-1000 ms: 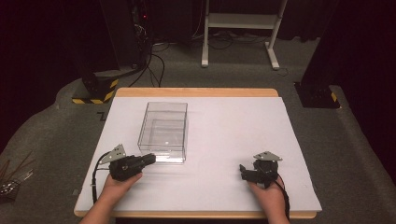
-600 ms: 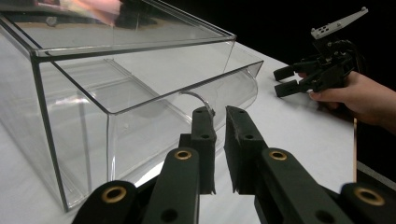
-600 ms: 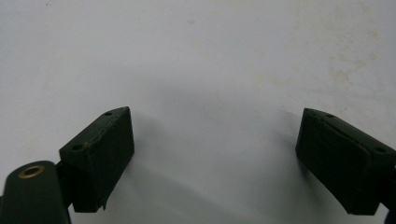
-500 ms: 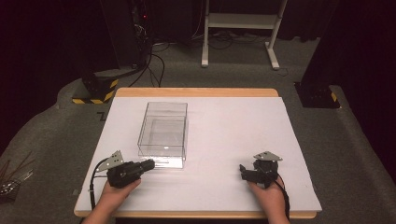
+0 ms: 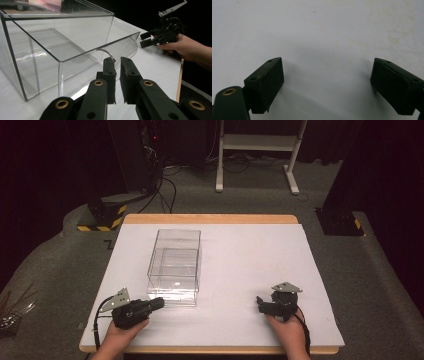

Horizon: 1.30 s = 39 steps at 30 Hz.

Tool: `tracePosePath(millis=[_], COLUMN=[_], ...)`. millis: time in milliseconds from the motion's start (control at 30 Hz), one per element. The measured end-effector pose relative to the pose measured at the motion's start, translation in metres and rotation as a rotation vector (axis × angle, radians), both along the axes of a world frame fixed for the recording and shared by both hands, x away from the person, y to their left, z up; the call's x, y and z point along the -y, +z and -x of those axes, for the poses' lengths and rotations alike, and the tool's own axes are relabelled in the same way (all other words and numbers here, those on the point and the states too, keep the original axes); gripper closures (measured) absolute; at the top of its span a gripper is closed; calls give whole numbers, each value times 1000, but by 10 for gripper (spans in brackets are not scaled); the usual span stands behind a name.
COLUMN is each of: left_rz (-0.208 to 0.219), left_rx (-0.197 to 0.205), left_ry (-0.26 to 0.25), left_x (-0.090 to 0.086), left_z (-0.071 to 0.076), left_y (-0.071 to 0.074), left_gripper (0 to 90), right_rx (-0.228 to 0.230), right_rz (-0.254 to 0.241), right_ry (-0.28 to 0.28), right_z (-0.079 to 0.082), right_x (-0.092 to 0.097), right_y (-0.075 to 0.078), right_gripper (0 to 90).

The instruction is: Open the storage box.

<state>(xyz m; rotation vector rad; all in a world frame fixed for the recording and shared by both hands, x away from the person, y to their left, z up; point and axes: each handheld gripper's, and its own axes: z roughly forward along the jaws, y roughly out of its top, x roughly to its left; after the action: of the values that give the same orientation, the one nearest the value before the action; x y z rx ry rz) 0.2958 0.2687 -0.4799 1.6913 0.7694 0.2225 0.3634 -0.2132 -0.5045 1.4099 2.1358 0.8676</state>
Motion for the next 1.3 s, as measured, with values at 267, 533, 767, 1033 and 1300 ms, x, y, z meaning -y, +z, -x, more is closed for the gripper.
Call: tracePosePath(millis=[267,533,767,1033,1300], left_rz=[0,5,0,1,-2], left_rx=[-1,-2,-6,-3,2], left_ry=[-14,-24,-39,-41,-53], left_x=[-1,-1,-1,-7,-7], left_z=[13,25,39,52,61], left_y=[0,-1,0,-1,-2], left_gripper=[835,839,842,844,845], right_rx=[2,2,0,2,2], right_rz=[0,-1,1,0,0], right_ry=[-1,0,0,0,0], right_z=[0,0,0,0,0], right_x=[0,0,0,0,0], right_y=[0,0,0,0,0], right_gripper=[116,116,117,117,118])
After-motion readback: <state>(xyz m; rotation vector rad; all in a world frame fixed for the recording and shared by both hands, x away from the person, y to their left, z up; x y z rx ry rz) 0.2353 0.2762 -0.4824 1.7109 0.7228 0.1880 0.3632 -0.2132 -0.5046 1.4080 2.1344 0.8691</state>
